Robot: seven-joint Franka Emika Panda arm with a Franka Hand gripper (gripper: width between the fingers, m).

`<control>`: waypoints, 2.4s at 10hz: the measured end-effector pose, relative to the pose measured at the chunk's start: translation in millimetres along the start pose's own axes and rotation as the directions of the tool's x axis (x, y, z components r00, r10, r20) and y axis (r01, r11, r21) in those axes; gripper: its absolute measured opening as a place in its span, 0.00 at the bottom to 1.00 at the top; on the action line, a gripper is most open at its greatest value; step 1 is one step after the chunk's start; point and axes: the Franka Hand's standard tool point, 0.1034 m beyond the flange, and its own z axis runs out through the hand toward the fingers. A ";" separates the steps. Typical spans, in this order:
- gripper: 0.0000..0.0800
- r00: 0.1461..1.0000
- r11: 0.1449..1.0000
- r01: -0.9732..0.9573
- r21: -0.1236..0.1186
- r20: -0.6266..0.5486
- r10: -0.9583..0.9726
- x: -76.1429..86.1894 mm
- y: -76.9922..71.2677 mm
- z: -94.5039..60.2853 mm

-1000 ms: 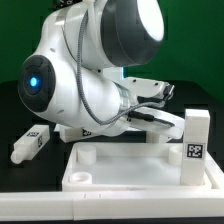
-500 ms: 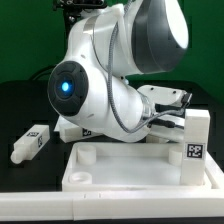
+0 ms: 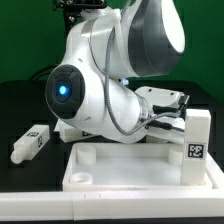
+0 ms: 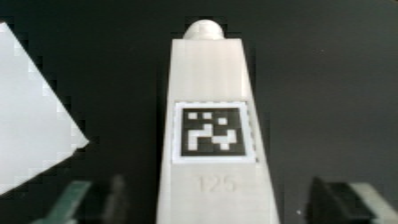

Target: Assemble desk

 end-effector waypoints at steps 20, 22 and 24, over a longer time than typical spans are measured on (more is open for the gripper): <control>0.36 0.073 0.911 0.326 -0.253 -0.954 -0.290 -23.0 -37.1 -250.5; 0.36 -0.061 0.912 0.302 -0.277 -0.960 -0.272 -20.5 -36.3 -253.9; 0.36 -0.142 0.915 0.283 -0.289 -0.956 -0.258 -16.5 -33.2 -252.6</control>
Offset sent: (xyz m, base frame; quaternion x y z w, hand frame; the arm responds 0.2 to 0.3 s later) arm 0.0213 -0.0276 0.0628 0.0209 0.1293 -0.0344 0.9908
